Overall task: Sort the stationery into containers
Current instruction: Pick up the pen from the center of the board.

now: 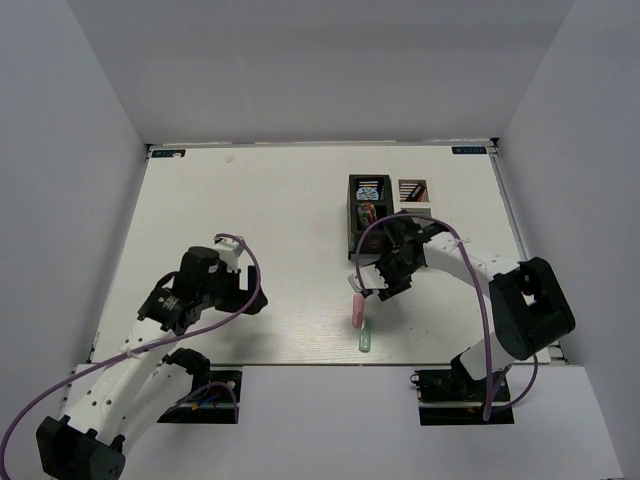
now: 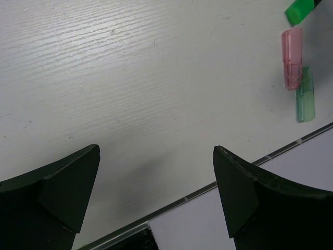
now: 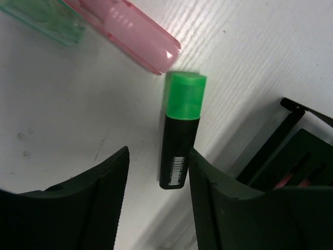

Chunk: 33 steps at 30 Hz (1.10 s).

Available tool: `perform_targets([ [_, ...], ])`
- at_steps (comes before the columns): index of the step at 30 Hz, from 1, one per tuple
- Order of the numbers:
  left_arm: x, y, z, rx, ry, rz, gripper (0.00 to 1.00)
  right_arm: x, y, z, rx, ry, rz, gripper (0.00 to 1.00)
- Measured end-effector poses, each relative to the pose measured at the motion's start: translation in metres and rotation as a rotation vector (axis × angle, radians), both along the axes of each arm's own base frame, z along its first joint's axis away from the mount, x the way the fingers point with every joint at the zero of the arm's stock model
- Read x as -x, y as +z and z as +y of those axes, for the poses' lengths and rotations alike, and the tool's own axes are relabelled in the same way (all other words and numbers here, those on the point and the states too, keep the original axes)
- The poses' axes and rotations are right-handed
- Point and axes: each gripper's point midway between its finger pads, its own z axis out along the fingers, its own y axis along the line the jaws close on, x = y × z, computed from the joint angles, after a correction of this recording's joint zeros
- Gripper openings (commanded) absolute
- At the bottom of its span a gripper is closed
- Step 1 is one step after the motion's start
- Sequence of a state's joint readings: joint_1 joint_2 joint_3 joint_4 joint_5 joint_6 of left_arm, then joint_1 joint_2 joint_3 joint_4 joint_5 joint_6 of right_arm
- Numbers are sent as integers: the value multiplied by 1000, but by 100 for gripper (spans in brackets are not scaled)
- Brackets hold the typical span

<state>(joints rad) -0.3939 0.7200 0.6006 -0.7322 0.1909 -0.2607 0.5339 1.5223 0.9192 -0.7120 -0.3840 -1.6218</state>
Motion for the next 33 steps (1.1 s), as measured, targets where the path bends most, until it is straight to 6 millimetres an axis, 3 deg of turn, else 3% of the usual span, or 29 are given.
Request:
perform_targets([
  [8, 2, 1, -1, 10, -10, -3, 100, -21, -9, 5, 47, -34, -82, 55],
  [21, 3, 3, -3, 21, -23, -10, 100, -26, -24, 1, 154, -32, -54, 57],
  [28, 3, 3, -3, 20, -25, -13, 100, -22, -26, -3, 213, -13, -1, 50],
  [33, 3, 3, -3, 21, -25, -14, 100, -7, -28, -14, 273, 10, 79, 48],
])
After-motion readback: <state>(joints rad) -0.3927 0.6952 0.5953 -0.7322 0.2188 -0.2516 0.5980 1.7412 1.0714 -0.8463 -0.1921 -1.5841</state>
